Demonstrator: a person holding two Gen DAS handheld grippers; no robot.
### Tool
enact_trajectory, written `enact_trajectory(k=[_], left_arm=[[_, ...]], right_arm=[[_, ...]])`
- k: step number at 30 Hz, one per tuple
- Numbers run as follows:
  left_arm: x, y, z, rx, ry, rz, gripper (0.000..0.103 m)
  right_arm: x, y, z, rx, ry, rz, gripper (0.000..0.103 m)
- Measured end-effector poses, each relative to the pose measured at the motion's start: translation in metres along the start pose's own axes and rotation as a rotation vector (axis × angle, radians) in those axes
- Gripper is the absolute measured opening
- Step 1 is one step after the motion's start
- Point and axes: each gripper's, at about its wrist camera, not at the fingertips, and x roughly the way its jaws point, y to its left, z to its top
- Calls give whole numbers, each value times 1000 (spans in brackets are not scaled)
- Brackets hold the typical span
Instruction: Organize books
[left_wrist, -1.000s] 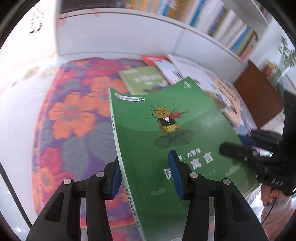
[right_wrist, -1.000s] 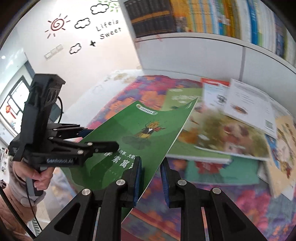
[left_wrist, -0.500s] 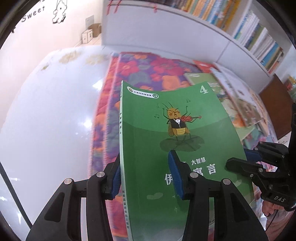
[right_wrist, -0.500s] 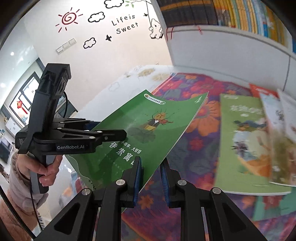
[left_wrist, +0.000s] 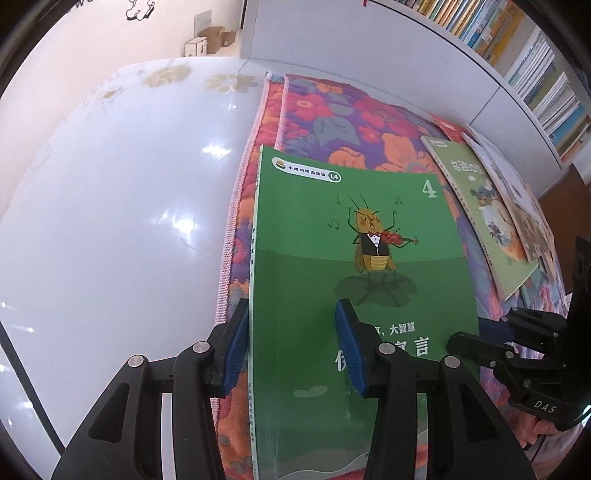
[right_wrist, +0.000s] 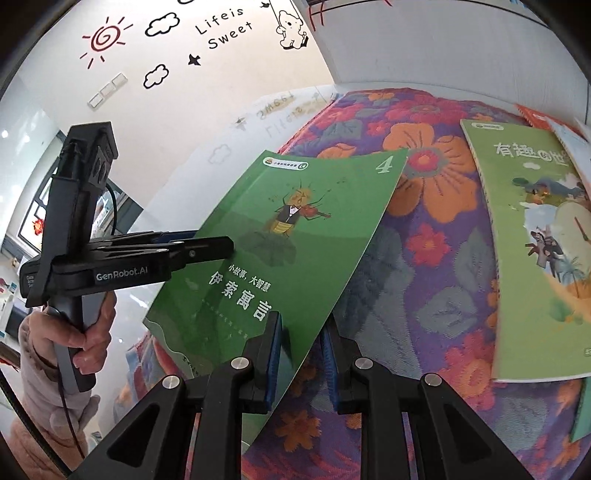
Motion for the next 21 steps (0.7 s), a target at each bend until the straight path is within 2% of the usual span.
enact_trajectory(k=[9,13,16,21], left_arm=[[-1,5,2,-24,0,69,46],[-3,10,2,-74,9,87,46],[-6,11,3,-86,-3,137,45],[-7,15,5,-134,8,124,45]], right_arm=[[8,5,-1,-2,7,12,22],[9,1,-1,26,-2,31,22],[9,-1,-2,35,-10,40,22],[1,0,-9,32,5,50,27]])
